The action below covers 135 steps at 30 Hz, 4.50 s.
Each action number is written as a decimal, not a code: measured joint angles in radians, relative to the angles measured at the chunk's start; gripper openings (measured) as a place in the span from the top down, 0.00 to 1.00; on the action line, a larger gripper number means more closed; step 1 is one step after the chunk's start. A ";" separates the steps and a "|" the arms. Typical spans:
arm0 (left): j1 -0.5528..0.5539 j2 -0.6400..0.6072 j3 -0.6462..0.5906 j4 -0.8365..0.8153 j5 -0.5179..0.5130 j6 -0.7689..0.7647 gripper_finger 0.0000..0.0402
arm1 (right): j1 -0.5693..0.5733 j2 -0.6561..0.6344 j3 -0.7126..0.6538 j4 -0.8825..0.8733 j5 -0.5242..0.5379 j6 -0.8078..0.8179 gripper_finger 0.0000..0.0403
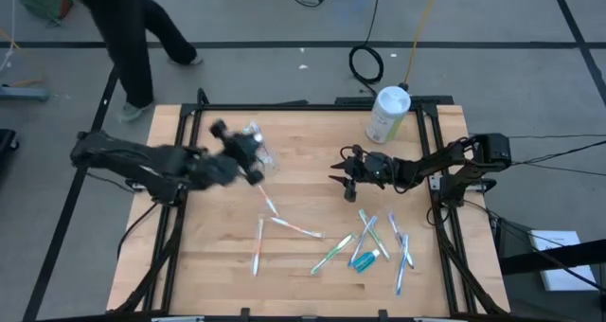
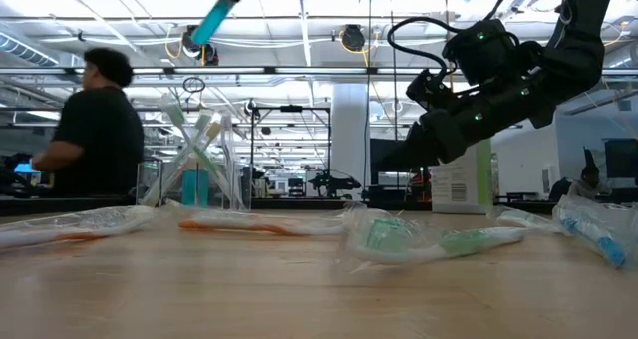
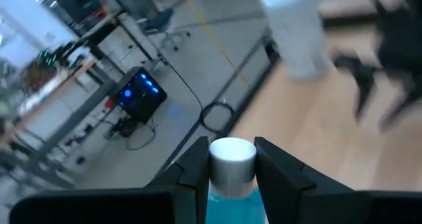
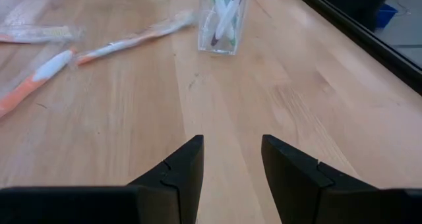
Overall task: Pick & Place toothbrushing station
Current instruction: Put the blue mouthwash into the transparent organizer, then put the orange toothbrush into the transparent organizer
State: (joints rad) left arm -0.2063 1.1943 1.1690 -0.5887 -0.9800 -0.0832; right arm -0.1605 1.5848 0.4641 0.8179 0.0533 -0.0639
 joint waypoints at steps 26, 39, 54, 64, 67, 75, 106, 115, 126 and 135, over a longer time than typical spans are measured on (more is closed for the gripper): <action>0.391 -0.166 -0.959 1.224 0.251 -0.151 0.76 | 0.005 0.000 0.000 0.007 0.001 0.000 0.64; 0.416 -0.065 -0.973 1.215 0.264 -0.268 0.76 | 0.005 0.000 0.000 0.004 0.001 0.001 0.64; 0.410 -0.071 -0.973 1.242 0.313 -0.164 0.52 | 0.005 0.000 0.000 0.000 0.001 0.001 0.64; 0.277 -0.290 -0.856 1.246 0.356 0.113 0.51 | 0.005 0.000 0.000 -0.002 0.001 0.001 0.64; 0.198 -0.333 -0.821 1.241 0.449 0.135 0.53 | 0.005 0.000 0.000 -0.002 0.001 0.001 0.64; 0.022 -0.330 -0.813 1.076 0.617 -0.050 0.58 | 0.005 0.000 0.000 -0.015 0.001 0.001 0.64; -0.030 0.165 -0.706 0.559 1.007 -1.068 0.58 | 0.005 0.000 0.000 -0.053 0.001 0.000 0.64; -0.045 0.167 -0.706 0.612 1.008 -1.087 0.58 | 0.005 0.000 -0.001 -0.063 0.001 0.000 0.64; -0.065 0.252 -0.707 0.716 1.031 -1.047 0.62 | 0.005 0.000 -0.001 -0.061 0.001 0.000 0.64; -0.034 0.231 -0.707 0.740 1.058 -1.005 0.95 | 0.005 0.000 -0.001 -0.061 0.001 0.000 0.64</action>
State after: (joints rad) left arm -0.2407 1.4258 0.4622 0.1509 0.0779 -1.0878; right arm -0.1553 1.5848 0.4629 0.7571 0.0544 -0.0635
